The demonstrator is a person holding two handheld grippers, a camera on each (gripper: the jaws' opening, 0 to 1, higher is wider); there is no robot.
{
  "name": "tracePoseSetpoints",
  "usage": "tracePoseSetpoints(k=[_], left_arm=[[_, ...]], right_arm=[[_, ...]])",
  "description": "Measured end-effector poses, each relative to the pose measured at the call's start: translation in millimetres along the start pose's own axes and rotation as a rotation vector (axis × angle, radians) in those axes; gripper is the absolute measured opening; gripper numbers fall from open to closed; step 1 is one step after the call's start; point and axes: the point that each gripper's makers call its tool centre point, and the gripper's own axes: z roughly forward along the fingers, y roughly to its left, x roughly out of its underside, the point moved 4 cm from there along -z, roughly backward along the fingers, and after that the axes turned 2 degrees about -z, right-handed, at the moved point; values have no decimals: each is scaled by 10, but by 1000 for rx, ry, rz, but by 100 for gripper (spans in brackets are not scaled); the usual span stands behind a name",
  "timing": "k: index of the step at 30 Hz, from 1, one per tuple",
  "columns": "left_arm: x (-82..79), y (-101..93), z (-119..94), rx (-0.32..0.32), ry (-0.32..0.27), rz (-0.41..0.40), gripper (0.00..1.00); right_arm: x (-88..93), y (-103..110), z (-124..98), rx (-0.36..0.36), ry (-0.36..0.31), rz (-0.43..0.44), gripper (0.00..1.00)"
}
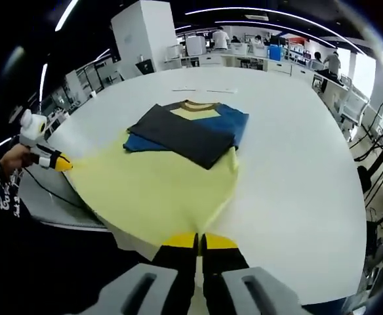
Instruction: Fold the garment on the visible template until the final outline fits inside the template.
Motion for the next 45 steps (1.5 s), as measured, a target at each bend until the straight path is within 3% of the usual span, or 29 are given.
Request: tracePoseSetpoints(k=[16,26,38,45], left_arm=[[-556,117,-187,-18,-151,-4,0],[-810,160,-219,-25,-195,1,0],[-1304,274,-241,-58,-282,24,0],[-1471,346,-215,-66,-300,37,0]], right_arm=[[-504,-75,-125,30,-92,-65,0],[-819,-129,-130,46,-120,-128,0],[-1196,-262,-71,68,-167,-174,0],[-1370,-344,-14,70,-179,-213,0]])
